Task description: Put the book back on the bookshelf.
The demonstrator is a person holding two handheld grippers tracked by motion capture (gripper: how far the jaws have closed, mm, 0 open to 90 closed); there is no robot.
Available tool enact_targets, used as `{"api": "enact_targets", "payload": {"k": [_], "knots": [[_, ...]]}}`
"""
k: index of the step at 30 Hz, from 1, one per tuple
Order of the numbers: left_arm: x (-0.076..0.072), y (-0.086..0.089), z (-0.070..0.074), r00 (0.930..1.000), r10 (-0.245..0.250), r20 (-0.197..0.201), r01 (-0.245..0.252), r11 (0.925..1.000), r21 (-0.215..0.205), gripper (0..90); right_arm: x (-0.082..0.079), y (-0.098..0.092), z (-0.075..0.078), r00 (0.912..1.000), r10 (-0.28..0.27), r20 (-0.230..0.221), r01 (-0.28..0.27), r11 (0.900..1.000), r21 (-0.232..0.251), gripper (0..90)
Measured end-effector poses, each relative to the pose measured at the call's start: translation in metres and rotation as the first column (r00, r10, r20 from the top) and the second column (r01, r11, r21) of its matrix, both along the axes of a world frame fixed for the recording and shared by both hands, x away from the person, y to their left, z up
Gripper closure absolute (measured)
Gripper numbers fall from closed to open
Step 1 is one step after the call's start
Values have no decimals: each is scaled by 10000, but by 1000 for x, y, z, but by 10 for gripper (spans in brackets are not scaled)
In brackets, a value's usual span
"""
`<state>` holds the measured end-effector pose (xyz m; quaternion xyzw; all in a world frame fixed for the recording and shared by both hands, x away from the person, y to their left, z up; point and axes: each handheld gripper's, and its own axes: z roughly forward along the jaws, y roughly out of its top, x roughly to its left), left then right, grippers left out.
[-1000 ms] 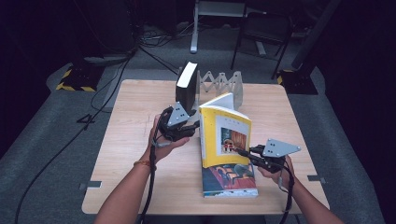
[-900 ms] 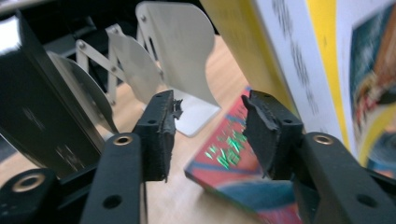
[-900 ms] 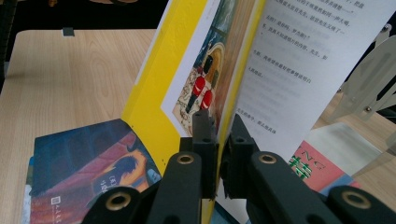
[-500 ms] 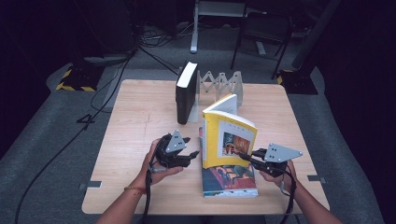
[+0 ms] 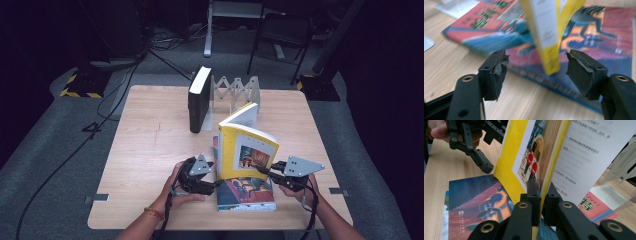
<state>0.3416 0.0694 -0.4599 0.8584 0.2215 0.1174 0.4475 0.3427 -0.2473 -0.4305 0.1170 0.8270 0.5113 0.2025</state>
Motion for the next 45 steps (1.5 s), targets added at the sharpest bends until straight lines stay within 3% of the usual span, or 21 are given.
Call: {"api": "enact_targets", "payload": {"k": [3,9,10,13,18,22,24,27,30,31,34,35,41,42,45], "knots": [[1,-6,3,9999,49,138,-47,9999,-147,387,-1,0,0,10000,40,37,-40,10000,-24,858],[9,-13,14,9998,-103,163,118,9952,-971,481,-4,-1,-1,9999,101,90,-101,9999,-47,857],[11,-15,18,9995,-92,318,124,9946,-1028,524,-5,-1,-1,9999,95,119,-94,9999,-82,856],[12,-16,22,9986,-145,506,195,9947,-1006,540,-5,-1,-1,9999,78,154,-76,9999,-108,852],[12,-14,24,9971,-366,672,422,9956,-842,653,-3,-2,-2,9997,-117,209,121,9998,-170,830],[8,-15,26,9934,-768,852,824,9946,-636,728,3,-4,-2,9978,-648,135,649,9979,-83,738],[5,-16,26,9909,-915,989,968,9940,-508,740,8,-7,-1,9943,-1065,40,1064,9941,203,674],[4,-16,25,9922,-766,981,820,9953,-517,740,12,-8,2,9945,-1050,-71,1051,9939,337,622],[6,-14,25,9937,-725,854,786,9944,-705,739,13,-7,11,9905,-1362,164,1350,9891,588,492],[5,-14,25,9924,-800,931,861,9942,-640,740,14,-7,13,9851,-1696,281,1676,9838,631,462],[2,-16,25,9900,-904,1080,968,9937,-559,743,20,-12,18,9806,-1957,-83,1955,9751,1044,382],[2,-16,25,9902,-881,1080,946,9939,-564,742,22,-12,19,9803,-1965,-216,1976,9755,965,363],[2,-17,23,9915,-781,1040,864,9931,-788,738,23,-7,16,9879,-1522,-299,1540,9857,679,426],[1,-20,23,9908,-817,1078,902,9929,-769,734,21,-2,13,9917,-1270,-186,1276,9912,348,463],[0,-21,24,9898,-868,1129,956,9926,-747,719,19,1,12,9926,-1214,-17,1215,9925,157,469]]}}
